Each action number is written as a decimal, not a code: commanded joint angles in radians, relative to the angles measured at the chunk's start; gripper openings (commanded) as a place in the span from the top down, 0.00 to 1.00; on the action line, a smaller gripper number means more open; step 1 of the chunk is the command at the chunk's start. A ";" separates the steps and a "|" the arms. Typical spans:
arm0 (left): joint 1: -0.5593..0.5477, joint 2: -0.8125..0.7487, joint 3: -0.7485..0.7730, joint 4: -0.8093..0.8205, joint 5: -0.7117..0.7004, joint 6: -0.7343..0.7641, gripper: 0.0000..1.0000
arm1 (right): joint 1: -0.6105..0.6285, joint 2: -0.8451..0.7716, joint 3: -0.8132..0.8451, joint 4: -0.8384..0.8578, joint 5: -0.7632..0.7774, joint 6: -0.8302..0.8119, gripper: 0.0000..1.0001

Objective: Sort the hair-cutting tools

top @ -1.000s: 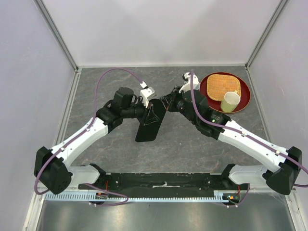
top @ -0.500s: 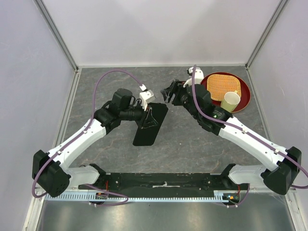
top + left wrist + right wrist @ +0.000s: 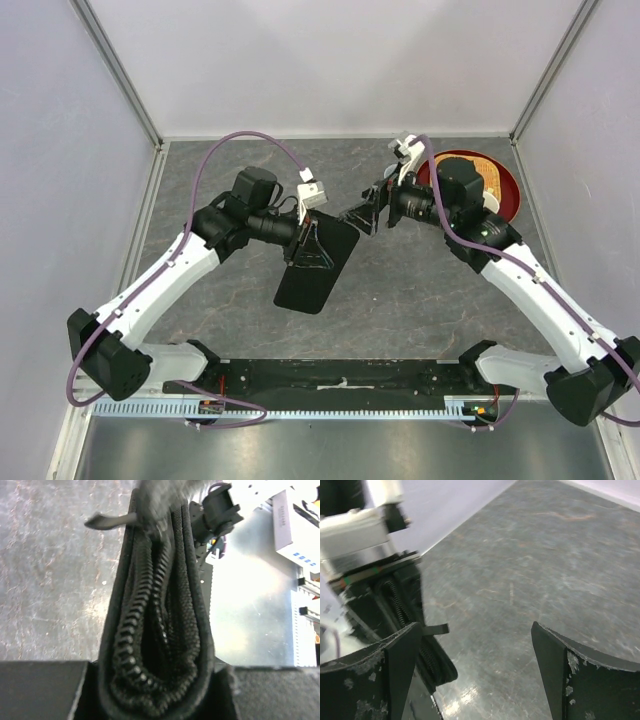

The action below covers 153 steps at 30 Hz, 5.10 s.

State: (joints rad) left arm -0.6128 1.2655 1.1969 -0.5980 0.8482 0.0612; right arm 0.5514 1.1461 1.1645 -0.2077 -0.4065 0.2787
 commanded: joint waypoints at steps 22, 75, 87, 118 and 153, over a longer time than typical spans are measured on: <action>-0.002 0.037 0.193 -0.114 0.233 0.057 0.98 | 0.019 0.116 0.156 -0.127 -0.611 -0.136 0.60; -0.242 -0.045 -0.057 0.668 -0.779 0.298 0.04 | 0.110 0.239 0.578 -0.355 0.715 0.735 1.00; -0.312 0.061 -0.140 0.934 -1.052 0.492 0.05 | 0.122 0.264 0.547 -0.361 0.581 0.849 1.00; -0.315 -0.167 -0.059 0.312 -0.750 0.287 0.98 | -0.045 -0.054 0.333 -0.332 0.240 0.289 0.16; -0.314 -0.123 0.142 -0.373 -0.456 0.042 0.98 | -0.048 -0.201 -0.290 0.008 -0.462 0.250 0.21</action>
State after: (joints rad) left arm -0.9272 1.1198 1.3136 -0.9428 0.3290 0.1852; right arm 0.5018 0.9310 0.9520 -0.3286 -0.8421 0.5312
